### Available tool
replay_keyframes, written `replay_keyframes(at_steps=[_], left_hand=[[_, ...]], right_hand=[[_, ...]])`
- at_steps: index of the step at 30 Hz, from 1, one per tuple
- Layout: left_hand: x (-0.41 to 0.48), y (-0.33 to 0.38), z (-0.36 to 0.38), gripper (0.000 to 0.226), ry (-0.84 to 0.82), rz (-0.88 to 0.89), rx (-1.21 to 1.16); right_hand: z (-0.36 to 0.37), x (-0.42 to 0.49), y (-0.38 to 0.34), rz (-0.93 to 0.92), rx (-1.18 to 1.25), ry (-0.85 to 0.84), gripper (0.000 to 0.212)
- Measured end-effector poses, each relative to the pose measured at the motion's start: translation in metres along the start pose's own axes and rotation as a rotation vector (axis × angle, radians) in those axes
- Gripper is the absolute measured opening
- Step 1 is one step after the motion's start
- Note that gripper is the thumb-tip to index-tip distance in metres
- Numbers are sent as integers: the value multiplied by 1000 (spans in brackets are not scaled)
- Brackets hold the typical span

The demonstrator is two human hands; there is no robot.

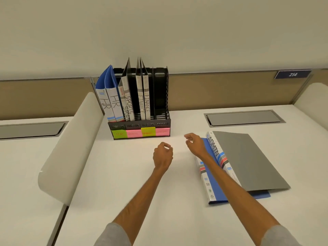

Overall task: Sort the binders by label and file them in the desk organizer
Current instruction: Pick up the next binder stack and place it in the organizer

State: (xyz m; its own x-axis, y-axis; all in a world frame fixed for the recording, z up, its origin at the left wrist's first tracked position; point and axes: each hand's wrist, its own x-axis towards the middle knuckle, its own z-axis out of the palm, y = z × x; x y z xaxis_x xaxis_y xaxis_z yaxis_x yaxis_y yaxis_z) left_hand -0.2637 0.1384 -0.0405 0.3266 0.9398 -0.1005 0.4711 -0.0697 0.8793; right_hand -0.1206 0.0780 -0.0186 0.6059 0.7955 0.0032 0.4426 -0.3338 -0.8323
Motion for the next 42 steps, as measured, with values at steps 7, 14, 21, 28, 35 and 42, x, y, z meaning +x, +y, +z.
replay_keyframes(at_steps=[7,14,21,28,35,42], left_hand=[[-26,5,31,13,-121,19,40],[-62,25,78,40,-213,60,153],[-74,47,138,64,-327,40,255],[-94,69,208,68,-331,-81,283],[-102,81,243,82,-214,-198,348],[-97,87,241,60,-109,-283,96]], right_hand=[[-36,-40,30,95,-77,128,32],[-82,-72,85,235,-98,334,25],[-135,-74,139,340,-231,296,33],[-201,-68,195,481,-339,173,51],[-216,-68,234,533,-433,235,61],[-218,-71,249,572,-383,297,62]])
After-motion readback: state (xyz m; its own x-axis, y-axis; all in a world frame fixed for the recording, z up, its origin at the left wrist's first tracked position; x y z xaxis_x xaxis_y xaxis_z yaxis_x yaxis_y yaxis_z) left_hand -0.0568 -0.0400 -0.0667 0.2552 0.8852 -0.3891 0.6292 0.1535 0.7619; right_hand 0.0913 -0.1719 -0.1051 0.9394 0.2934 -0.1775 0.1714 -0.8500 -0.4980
